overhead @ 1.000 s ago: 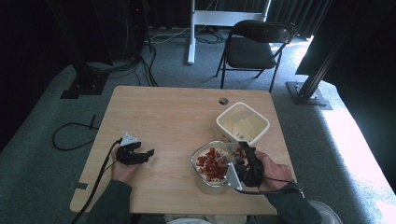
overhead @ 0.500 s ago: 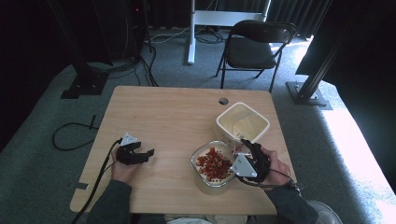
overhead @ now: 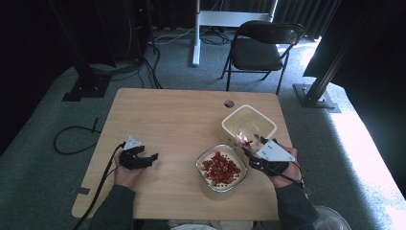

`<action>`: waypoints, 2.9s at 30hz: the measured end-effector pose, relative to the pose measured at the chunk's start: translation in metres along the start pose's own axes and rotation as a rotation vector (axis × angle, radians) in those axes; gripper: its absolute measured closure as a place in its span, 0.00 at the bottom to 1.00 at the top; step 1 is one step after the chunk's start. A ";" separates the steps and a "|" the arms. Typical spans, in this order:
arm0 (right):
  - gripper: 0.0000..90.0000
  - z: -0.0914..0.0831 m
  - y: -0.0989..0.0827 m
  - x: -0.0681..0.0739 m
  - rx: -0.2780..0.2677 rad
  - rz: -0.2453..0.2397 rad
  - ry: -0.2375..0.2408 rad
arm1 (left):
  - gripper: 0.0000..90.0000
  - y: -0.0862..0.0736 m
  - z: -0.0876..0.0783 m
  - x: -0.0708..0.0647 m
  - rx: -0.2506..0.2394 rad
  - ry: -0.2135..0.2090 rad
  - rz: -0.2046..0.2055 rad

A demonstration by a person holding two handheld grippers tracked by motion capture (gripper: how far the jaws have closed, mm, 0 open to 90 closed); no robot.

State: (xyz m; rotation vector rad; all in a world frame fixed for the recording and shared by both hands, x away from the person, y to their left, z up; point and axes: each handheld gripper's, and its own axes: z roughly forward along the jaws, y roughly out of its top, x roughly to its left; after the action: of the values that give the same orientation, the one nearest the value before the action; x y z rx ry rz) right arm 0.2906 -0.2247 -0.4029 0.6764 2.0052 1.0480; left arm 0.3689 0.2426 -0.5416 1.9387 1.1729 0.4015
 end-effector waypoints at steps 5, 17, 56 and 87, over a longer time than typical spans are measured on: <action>0.47 0.003 -0.002 -0.015 -0.042 0.114 -0.004 | 0.26 0.000 0.000 0.000 0.000 0.000 0.000; 0.47 0.019 -0.010 -0.046 -0.067 0.266 -0.008 | 0.26 0.000 0.000 -0.001 0.000 0.003 0.001; 0.18 0.032 -0.029 -0.069 -0.055 0.417 0.000 | 0.27 0.000 0.000 0.000 0.003 0.003 0.001; 0.27 0.006 -0.092 -0.052 0.036 0.465 -0.136 | 0.26 0.000 0.001 0.000 0.006 0.008 0.001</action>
State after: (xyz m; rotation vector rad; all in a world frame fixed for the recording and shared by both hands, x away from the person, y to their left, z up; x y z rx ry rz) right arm 0.3153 -0.3083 -0.4633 1.2399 1.7928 1.1915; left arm 0.3693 0.2422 -0.5421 1.9439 1.1794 0.4067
